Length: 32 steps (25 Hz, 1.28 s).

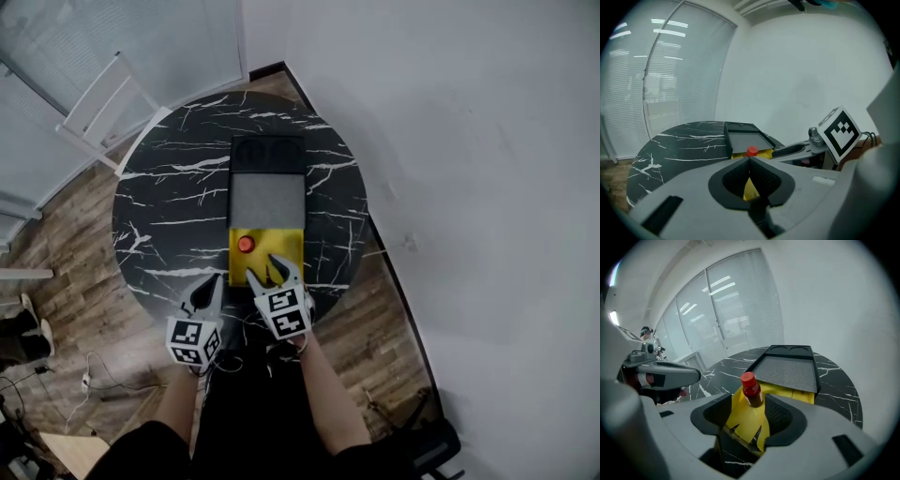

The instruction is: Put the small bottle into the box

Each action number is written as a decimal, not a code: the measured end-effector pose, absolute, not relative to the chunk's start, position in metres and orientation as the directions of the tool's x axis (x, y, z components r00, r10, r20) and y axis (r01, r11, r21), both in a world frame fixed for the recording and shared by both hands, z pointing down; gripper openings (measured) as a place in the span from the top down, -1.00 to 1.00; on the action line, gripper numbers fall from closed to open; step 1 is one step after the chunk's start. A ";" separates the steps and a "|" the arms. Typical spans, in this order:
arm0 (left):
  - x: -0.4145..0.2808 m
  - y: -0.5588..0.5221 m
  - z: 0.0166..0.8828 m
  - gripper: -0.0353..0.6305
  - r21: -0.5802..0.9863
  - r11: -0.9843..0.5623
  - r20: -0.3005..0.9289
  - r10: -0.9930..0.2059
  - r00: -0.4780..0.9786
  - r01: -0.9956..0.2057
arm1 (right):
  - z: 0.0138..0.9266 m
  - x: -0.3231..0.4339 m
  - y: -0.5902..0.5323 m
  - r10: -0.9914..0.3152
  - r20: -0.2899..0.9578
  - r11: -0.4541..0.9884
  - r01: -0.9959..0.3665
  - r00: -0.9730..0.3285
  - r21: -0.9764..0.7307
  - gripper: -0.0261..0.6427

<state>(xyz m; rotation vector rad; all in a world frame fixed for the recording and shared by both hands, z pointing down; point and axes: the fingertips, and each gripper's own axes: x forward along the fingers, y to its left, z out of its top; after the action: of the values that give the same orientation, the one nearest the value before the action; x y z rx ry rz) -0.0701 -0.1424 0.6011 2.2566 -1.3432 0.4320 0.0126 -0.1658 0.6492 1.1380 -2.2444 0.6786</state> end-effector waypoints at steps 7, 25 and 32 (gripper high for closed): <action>-0.052 -0.120 0.586 0.90 0.219 -0.415 0.476 -0.745 0.468 -0.883 | 0.630 0.033 -0.145 -0.602 0.620 0.521 -0.836 -0.504 -0.174 0.40; -0.007 -0.053 0.532 0.90 0.162 -0.388 0.410 -0.810 0.419 -0.907 | 0.543 0.087 -0.084 -0.743 0.427 0.520 -0.847 -0.515 -0.116 0.94; 0.006 -0.032 0.497 0.90 0.109 -0.385 0.368 -0.841 0.397 -0.917 | 0.509 0.114 -0.066 -0.811 0.348 0.479 -0.875 -0.470 -0.066 0.94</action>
<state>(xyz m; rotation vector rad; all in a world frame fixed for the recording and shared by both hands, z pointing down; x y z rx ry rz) 0.0060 -0.0323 0.4972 2.3639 -1.5362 0.3647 0.1139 -0.0655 0.5093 1.4380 -2.4592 0.3421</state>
